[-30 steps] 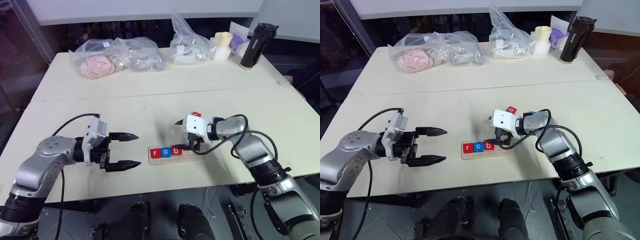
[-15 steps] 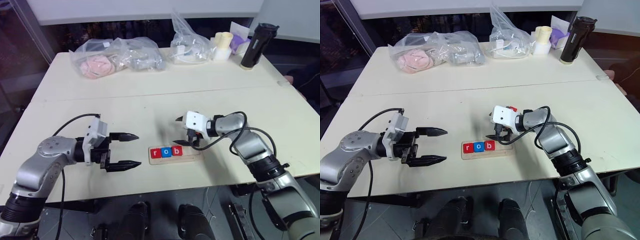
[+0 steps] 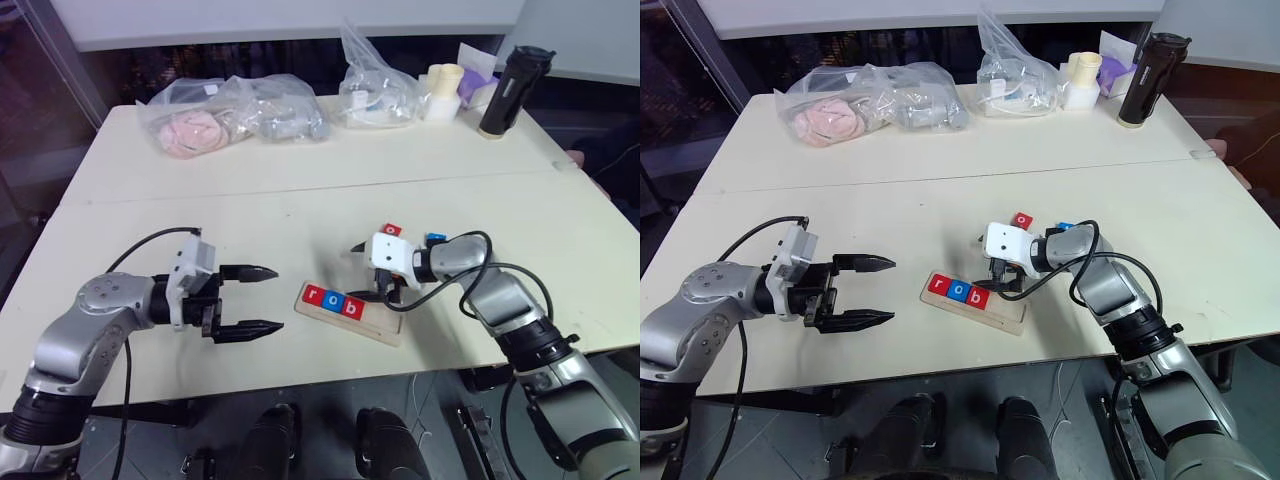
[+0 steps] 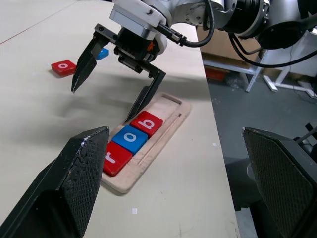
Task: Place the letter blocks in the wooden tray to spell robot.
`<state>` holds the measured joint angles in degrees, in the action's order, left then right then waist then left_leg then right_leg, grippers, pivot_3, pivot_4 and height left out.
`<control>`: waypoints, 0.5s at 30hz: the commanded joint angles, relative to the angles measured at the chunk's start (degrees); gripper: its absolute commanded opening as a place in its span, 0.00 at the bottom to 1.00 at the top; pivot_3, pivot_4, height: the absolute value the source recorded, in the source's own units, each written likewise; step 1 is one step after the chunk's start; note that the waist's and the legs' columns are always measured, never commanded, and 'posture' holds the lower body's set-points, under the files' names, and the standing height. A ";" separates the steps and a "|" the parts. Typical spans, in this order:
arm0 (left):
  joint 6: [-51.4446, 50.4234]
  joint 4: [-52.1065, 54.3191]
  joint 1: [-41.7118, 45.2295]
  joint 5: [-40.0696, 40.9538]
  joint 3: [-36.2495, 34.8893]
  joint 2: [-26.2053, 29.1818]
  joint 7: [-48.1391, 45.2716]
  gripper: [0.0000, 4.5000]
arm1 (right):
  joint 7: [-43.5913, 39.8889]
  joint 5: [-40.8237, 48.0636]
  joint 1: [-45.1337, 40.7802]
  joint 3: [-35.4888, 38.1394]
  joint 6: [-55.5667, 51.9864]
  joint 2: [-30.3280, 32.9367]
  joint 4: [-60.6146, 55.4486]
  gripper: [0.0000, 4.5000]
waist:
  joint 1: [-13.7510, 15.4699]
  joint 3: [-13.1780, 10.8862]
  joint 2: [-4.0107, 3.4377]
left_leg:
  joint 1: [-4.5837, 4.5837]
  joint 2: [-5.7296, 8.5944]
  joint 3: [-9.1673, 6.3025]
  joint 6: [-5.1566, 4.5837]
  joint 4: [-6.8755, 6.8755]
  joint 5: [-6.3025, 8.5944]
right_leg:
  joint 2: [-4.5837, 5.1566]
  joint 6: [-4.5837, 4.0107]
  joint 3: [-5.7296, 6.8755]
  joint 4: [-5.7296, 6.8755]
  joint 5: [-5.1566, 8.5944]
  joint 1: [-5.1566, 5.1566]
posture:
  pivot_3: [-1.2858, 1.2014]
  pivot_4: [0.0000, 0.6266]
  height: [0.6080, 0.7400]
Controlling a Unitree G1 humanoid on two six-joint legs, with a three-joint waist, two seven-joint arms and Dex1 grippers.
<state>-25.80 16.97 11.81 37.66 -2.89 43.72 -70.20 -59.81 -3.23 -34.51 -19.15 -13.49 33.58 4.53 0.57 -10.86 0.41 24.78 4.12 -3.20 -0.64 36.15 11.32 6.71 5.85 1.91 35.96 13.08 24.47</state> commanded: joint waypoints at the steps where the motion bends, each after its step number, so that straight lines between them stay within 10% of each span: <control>1: 0.50 1.29 0.60 0.09 -0.04 -0.15 0.05 1.00 | 1.90 -0.19 -1.60 1.56 0.78 -0.65 -0.46 0.99 | 0.00 0.00 0.00 | 0.00 0.00 0.00 0.00 0.00 0.00 | 0.00 0.00 0.00 0.00 0.00 0.00 | 0.52 0.24 0.88; 15: 0.85 0.82 1.00 -0.39 0.33 -0.73 0.01 1.00 | 23.54 -4.93 -7.96 8.92 -14.22 -5.19 7.34 0.99 | 0.02 0.00 0.00 | 0.00 0.00 0.00 0.04 -0.03 -0.03 | -0.01 -0.01 -0.01 0.03 0.00 0.04 | 0.52 0.24 0.88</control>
<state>-25.74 16.93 12.03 37.19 -2.52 43.01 -70.14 -39.84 -7.58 -41.24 -12.29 -23.64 29.57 12.11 0.59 -10.86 0.41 24.78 4.13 -3.20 -0.59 36.10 11.29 6.70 5.84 1.90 36.00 13.08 24.51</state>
